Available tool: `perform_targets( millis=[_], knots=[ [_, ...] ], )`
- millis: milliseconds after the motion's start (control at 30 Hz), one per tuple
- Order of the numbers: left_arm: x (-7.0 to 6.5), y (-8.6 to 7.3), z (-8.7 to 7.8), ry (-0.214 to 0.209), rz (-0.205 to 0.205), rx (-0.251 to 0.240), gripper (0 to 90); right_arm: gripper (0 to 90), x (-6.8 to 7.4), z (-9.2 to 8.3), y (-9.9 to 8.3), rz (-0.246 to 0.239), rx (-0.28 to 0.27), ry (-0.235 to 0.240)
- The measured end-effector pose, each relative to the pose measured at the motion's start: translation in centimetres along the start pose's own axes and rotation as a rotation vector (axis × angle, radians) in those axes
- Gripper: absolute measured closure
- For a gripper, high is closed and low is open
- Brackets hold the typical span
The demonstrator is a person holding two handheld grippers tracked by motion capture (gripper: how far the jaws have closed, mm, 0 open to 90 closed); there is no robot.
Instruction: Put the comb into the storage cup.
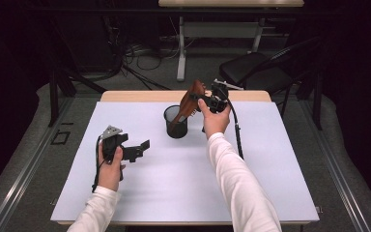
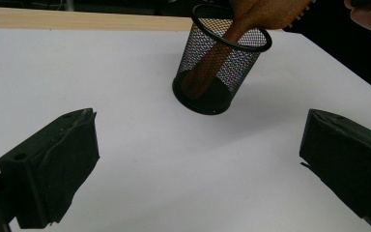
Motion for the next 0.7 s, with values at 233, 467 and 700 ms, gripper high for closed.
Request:
perform_targets(
  millis=[233,467,700],
  knots=[
    [-0.01,-0.04,0.03,0.000,-0.001,0.001,0.4,40.8,-0.05,0.12,-0.28,-0.021,0.017,-0.002],
    [-0.01,-0.02,0.02,0.001,-0.001,0.000,0.4,37.3,-0.23,0.14,-0.30,-0.050,0.020,-0.013],
    [-0.03,-0.06,0.07,-0.001,-0.003,0.000,0.4,34.8,-0.36,0.16,-0.31,-0.073,0.021,-0.017]
  ],
)
Point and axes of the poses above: each handheld gripper's, and its own axes: z roughly forward along the jaws, y roughly out of its top, x roughly to its left, the point moved 10 cm from there along z, roughly forward along the jaws, and after that the axes turned 6 degrees about -y, right-handed, at the moved point
